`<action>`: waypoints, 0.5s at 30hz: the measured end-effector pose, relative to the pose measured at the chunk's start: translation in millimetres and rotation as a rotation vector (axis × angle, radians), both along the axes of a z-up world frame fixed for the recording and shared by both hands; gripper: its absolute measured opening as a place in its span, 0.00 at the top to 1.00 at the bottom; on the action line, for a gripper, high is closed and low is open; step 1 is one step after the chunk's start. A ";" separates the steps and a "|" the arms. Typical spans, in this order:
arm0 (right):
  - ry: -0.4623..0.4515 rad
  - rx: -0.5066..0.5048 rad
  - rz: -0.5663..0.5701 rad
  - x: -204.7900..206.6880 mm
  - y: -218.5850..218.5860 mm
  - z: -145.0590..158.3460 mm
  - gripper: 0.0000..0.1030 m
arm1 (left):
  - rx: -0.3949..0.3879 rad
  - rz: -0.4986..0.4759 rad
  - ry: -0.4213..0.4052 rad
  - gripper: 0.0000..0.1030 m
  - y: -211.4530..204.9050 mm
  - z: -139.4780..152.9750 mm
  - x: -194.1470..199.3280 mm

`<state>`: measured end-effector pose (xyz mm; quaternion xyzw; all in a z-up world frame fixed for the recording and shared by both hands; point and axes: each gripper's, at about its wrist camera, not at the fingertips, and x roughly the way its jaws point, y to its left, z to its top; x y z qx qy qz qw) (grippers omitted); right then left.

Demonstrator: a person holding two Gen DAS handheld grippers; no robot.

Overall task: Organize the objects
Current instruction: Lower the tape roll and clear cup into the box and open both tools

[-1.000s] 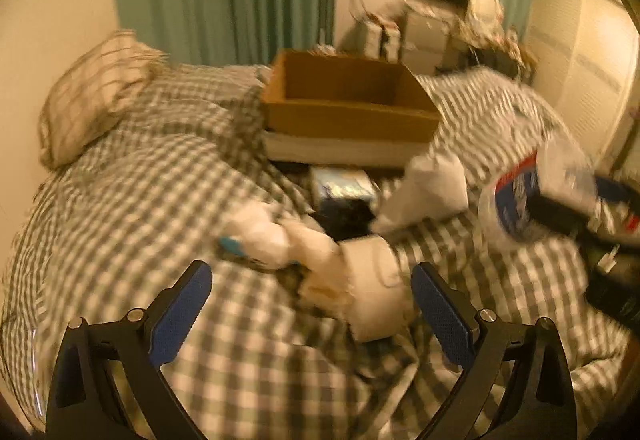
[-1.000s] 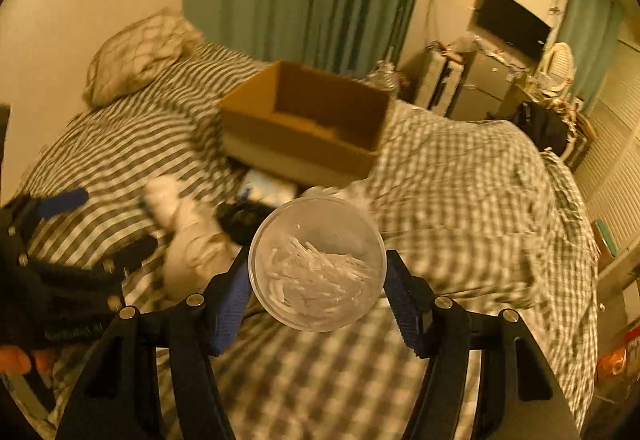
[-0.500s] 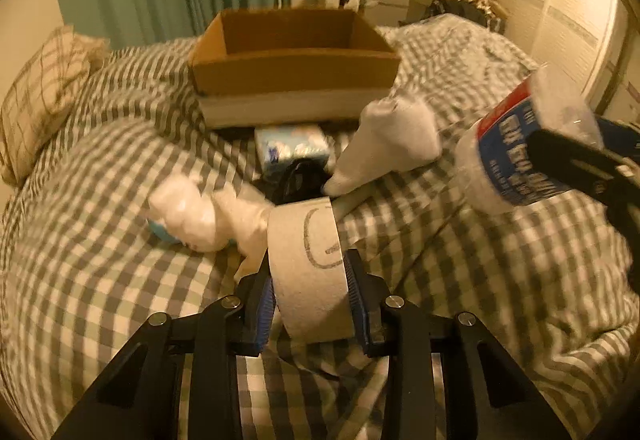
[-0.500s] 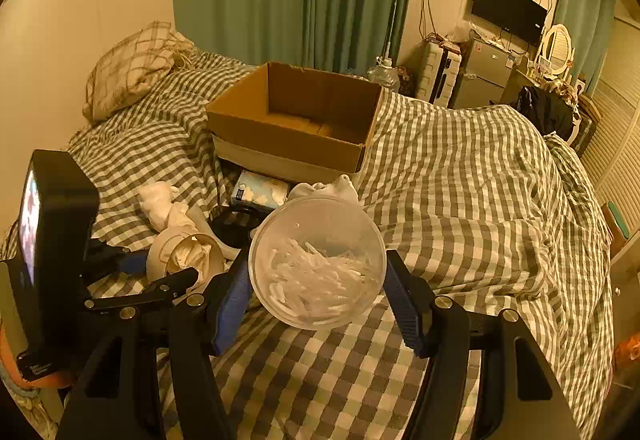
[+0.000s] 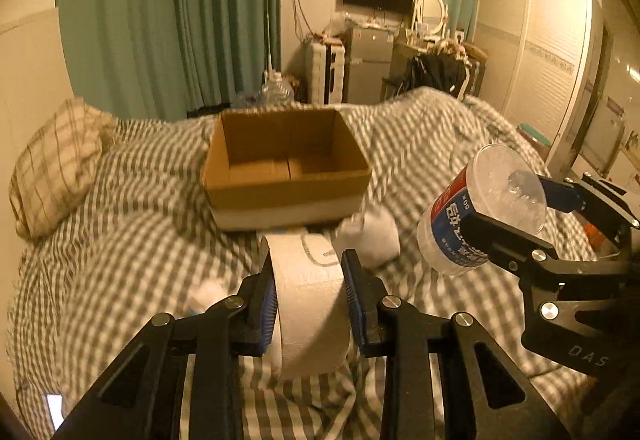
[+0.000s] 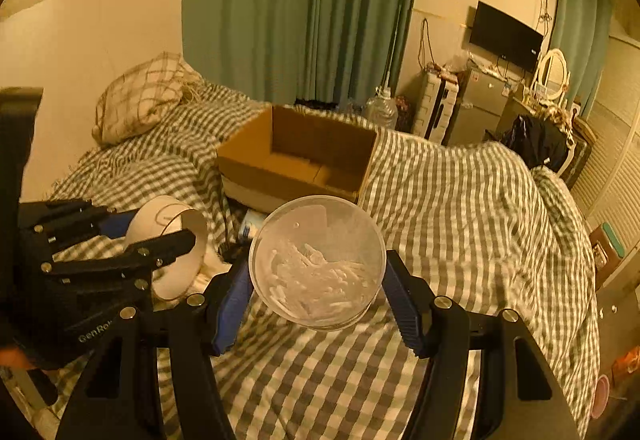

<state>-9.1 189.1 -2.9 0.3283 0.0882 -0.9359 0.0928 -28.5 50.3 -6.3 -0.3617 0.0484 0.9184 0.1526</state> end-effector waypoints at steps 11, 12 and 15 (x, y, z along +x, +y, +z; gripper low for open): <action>0.081 -0.004 0.030 -69.0 -2.0 54.5 0.40 | 0.001 0.008 0.065 0.72 0.0 37.8 -69.5; 0.084 -0.005 0.030 -78.0 -2.4 57.9 0.40 | 0.004 0.009 0.068 0.72 0.4 39.5 -82.9; 0.096 -0.004 0.030 -114.1 -5.3 68.5 0.40 | 0.016 0.012 0.061 0.72 0.3 40.7 -116.2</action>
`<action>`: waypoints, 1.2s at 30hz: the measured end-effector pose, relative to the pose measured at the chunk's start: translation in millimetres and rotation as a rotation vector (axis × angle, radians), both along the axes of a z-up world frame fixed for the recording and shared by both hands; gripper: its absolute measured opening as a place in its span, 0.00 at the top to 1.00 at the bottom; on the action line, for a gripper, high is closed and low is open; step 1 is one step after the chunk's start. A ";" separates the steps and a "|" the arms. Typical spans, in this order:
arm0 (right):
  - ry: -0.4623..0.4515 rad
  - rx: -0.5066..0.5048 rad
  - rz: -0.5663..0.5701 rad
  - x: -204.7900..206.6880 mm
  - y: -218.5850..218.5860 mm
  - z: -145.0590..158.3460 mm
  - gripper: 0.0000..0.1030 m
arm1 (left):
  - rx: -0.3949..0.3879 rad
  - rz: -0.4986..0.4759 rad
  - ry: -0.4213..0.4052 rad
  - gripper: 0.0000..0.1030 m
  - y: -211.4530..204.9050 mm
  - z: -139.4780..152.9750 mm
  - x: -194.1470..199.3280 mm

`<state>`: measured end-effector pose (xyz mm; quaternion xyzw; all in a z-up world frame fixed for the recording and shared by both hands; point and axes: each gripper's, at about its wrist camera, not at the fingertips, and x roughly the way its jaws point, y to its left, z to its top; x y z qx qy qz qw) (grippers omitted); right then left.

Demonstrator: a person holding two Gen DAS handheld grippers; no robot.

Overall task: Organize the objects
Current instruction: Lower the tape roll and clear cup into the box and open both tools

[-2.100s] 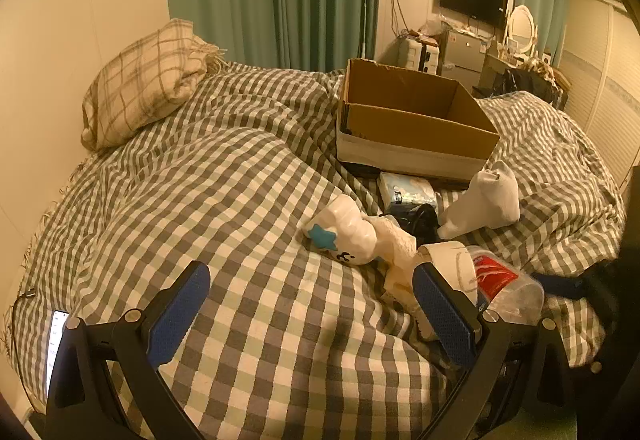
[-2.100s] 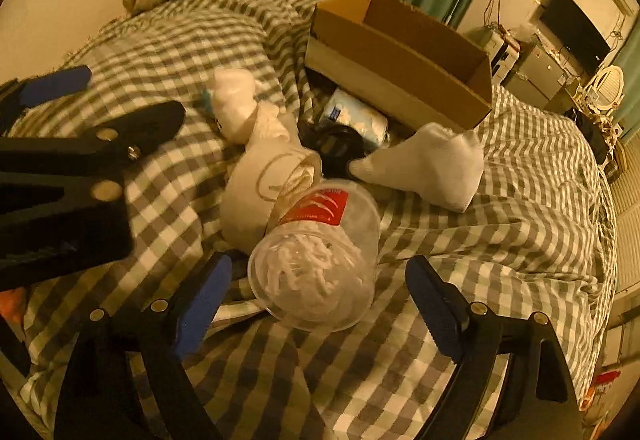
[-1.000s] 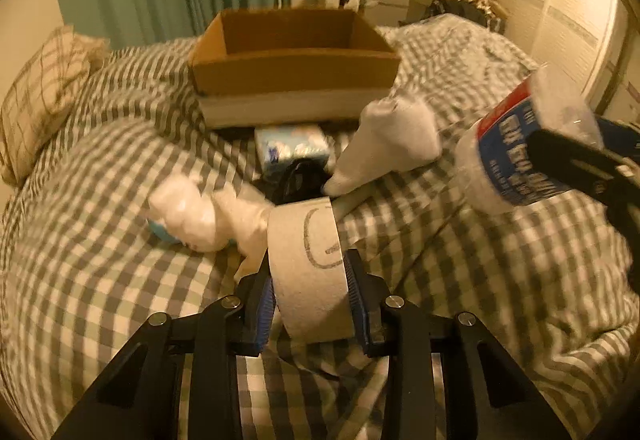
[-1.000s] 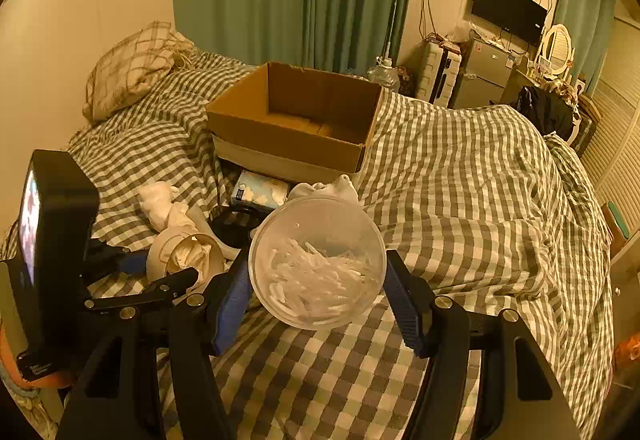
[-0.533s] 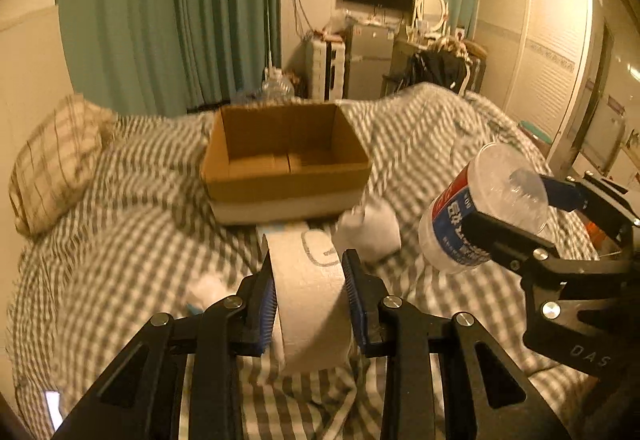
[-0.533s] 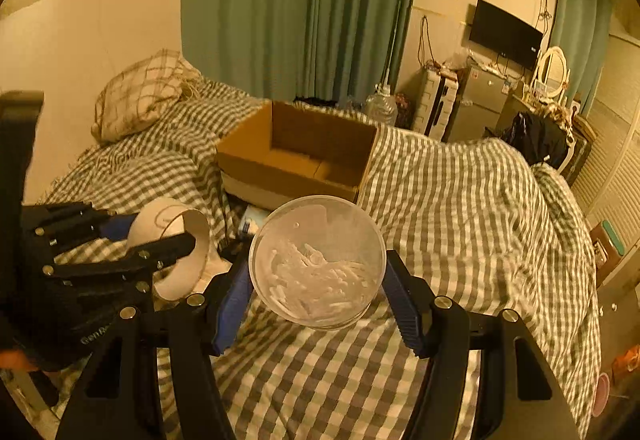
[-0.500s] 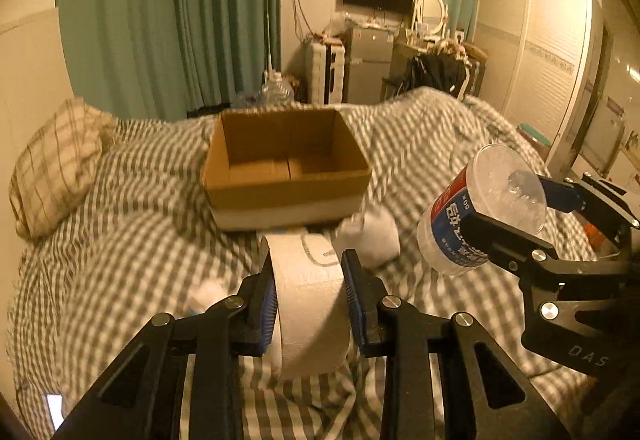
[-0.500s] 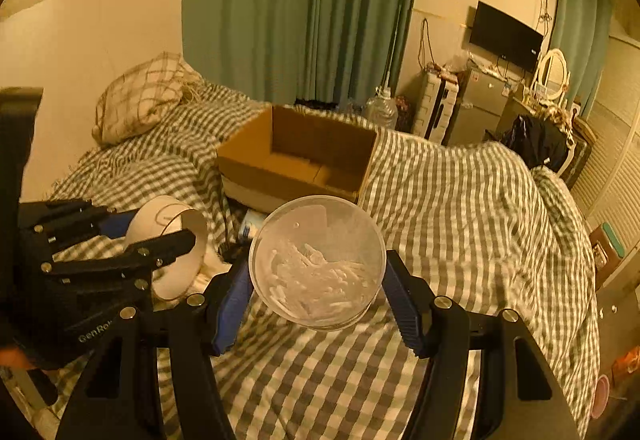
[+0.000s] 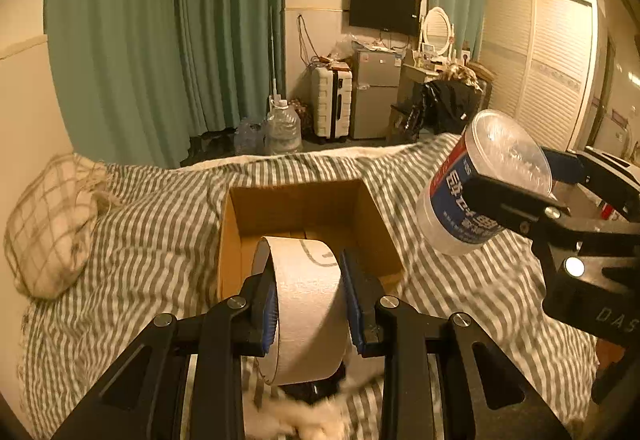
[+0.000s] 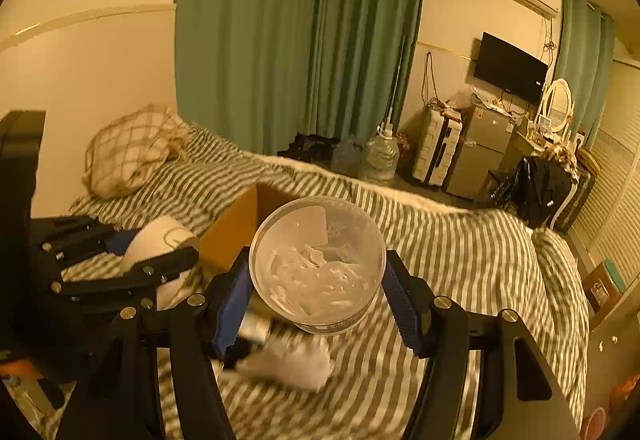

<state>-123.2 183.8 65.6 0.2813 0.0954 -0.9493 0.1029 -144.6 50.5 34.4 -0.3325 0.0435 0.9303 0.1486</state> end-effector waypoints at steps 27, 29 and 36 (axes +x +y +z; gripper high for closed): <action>-0.211 -0.089 -0.037 -165.9 4.6 -90.1 0.26 | -0.087 0.041 -0.101 0.63 7.2 -81.6 -120.7; -0.178 -0.093 -0.049 -155.2 8.1 -76.3 0.21 | -0.098 0.046 -0.084 0.26 6.3 -73.6 -112.9; -0.086 -0.057 -0.078 -105.3 20.7 -26.4 0.10 | -0.116 0.103 -0.007 0.11 -9.1 -29.8 -70.2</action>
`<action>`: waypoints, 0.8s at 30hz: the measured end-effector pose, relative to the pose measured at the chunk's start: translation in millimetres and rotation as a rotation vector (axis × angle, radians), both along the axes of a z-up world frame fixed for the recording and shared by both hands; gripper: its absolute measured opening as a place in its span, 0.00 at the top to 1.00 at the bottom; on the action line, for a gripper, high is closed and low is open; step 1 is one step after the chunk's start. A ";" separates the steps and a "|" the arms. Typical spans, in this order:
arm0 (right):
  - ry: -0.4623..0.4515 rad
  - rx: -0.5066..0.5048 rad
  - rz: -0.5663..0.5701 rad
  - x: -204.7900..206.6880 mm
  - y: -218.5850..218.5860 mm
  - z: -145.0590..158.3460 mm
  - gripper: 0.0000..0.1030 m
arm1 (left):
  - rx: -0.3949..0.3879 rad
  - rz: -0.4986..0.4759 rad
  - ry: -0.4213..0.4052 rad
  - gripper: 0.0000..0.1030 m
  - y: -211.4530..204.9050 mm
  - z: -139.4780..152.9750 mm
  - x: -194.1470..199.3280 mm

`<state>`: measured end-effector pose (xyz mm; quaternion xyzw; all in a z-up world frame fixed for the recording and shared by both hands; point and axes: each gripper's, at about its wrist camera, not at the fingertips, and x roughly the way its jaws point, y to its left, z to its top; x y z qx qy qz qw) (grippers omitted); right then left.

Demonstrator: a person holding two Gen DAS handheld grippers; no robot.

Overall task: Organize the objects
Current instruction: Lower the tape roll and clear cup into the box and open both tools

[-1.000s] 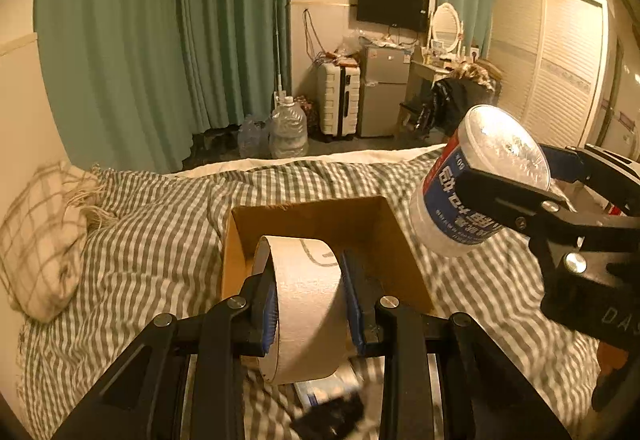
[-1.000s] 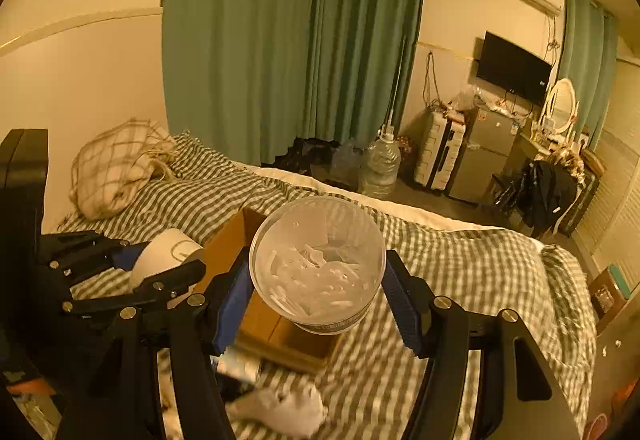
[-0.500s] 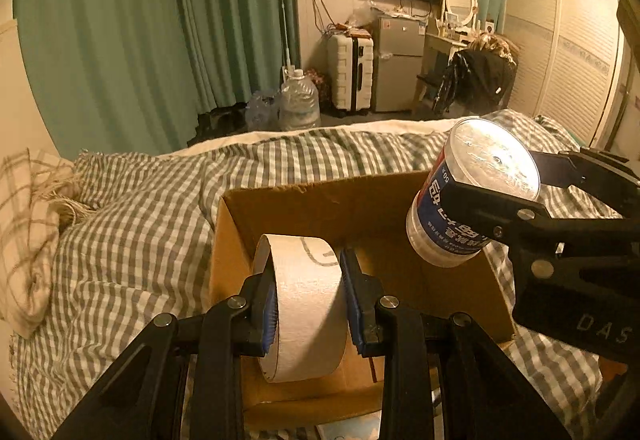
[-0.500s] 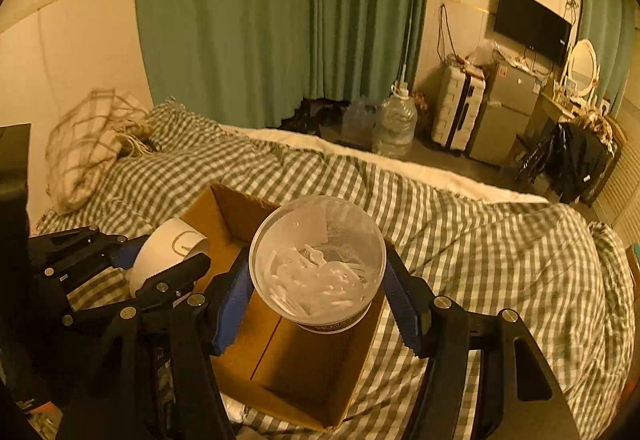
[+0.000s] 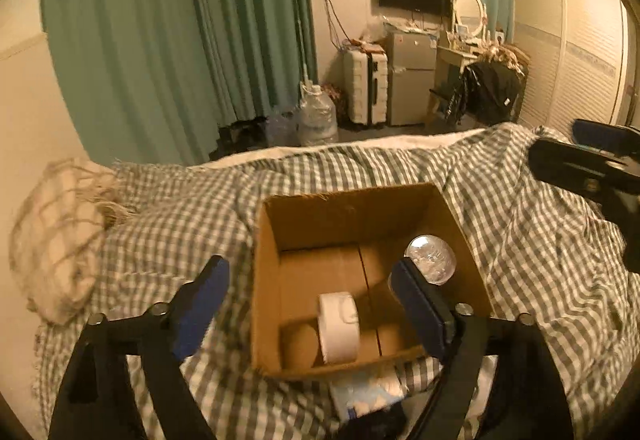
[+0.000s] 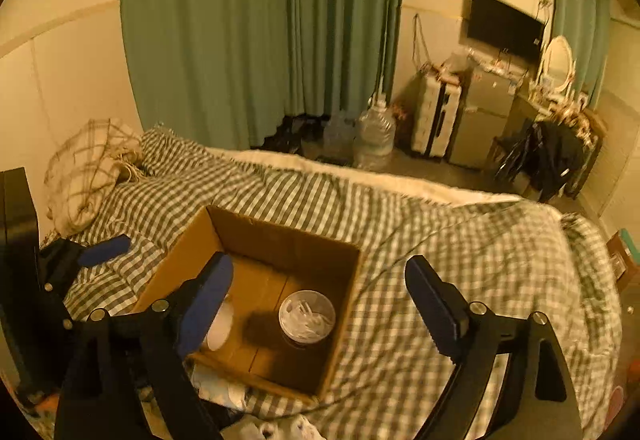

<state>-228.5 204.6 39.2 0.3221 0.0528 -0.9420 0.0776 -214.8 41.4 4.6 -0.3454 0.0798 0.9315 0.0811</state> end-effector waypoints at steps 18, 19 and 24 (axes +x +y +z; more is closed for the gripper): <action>0.164 0.103 0.017 166.6 -5.2 65.8 0.00 | -0.006 0.120 0.149 0.00 -38.7 44.1 137.0; 0.164 0.106 0.020 172.6 -7.3 62.2 0.00 | -0.014 0.124 0.144 0.00 -38.8 39.5 142.8; 0.116 0.161 0.037 185.6 -21.7 20.8 0.00 | -0.013 0.140 0.120 0.00 -39.4 11.5 158.1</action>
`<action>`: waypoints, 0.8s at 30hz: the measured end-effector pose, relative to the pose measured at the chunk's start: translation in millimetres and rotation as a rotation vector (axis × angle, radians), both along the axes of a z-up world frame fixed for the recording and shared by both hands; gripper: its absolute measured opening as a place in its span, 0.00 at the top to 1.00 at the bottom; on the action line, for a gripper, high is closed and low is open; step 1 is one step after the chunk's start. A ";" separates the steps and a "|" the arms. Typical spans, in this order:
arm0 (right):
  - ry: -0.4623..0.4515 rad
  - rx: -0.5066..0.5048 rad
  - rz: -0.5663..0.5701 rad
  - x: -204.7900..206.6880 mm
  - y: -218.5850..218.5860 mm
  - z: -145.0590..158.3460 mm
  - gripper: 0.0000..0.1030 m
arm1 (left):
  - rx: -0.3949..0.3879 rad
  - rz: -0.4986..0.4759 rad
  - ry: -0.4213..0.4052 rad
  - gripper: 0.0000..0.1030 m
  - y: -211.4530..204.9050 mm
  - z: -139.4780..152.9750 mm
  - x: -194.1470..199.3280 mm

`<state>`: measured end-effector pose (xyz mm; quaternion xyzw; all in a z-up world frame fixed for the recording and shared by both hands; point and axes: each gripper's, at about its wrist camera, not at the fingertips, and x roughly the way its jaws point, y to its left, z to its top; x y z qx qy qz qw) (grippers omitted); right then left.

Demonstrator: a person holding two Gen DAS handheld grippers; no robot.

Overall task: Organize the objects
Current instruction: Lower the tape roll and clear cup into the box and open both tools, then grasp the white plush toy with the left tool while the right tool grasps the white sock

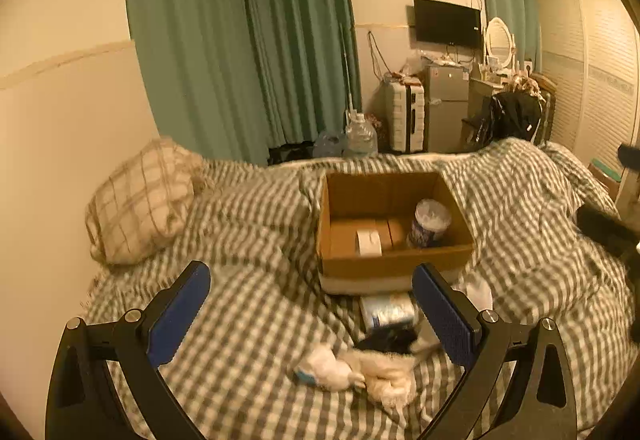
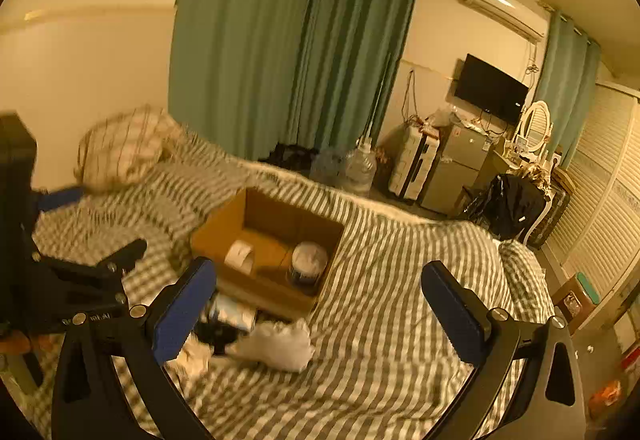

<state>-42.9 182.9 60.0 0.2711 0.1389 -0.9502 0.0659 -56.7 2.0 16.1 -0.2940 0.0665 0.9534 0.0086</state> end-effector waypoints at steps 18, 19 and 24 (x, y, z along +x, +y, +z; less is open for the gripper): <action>-0.297 -0.048 -0.081 -51.3 20.2 -152.6 0.00 | -0.032 0.124 -0.279 0.00 -23.3 -136.3 -25.5; -0.304 -0.050 -0.078 -52.4 20.4 -155.4 0.00 | -0.039 0.122 -0.298 0.00 -23.0 -141.2 -29.2; -0.316 -0.072 -0.070 -53.6 23.2 -160.0 0.00 | -0.031 0.091 -0.361 0.16 -19.4 -159.1 -45.9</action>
